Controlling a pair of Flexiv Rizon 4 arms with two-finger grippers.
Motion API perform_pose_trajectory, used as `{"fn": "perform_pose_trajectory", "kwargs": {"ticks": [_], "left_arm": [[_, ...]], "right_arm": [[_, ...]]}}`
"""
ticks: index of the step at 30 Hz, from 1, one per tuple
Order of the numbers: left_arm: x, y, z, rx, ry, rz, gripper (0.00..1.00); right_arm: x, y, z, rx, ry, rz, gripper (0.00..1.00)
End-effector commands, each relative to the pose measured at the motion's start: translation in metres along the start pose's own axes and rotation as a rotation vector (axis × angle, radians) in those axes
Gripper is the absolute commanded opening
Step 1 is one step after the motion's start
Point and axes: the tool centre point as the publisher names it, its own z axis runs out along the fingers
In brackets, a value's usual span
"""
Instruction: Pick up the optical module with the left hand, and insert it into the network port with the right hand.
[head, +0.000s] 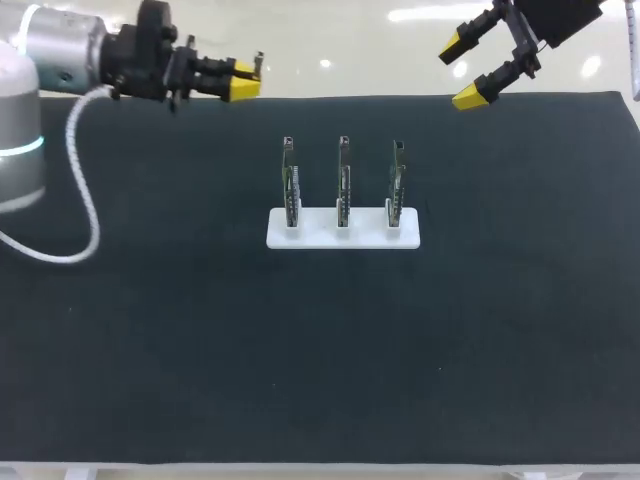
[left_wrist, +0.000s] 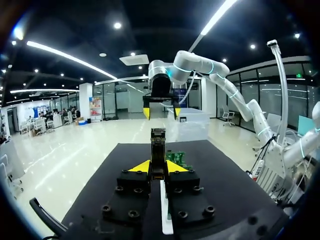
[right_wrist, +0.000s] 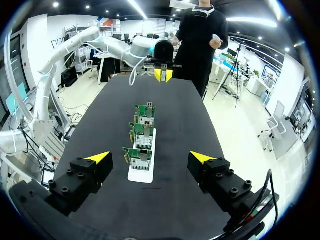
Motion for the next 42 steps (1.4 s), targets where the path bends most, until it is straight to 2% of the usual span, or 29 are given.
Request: {"fn": "perform_pose_trajectory", "kwargs": {"ticks": [1,9,13,26,42], "left_arm": [[0.002,-0.004,0.026,-0.208,-0.007,0.01,0.0],[-0.007,-0.008,0.055,-0.199,-0.042,0.011,0.0],[-0.011,-0.012,0.066,-0.158,-0.037,-0.007,0.0],[-0.016,-0.015,0.075,-0.037,-0.048,-0.001,0.0],[-0.016,-0.011,0.097,-0.028,-0.037,0.012,0.0]], "right_arm": [[0.0,0.0,0.0,0.001,-0.001,-0.001,1.0],[0.0,0.0,0.0,0.001,-0.001,-0.001,1.0],[0.0,0.0,0.0,0.001,-0.001,-0.001,1.0],[0.0,0.0,0.0,0.001,-0.001,-0.001,1.0],[0.0,0.0,0.0,0.001,-0.001,-0.001,1.0]]}}
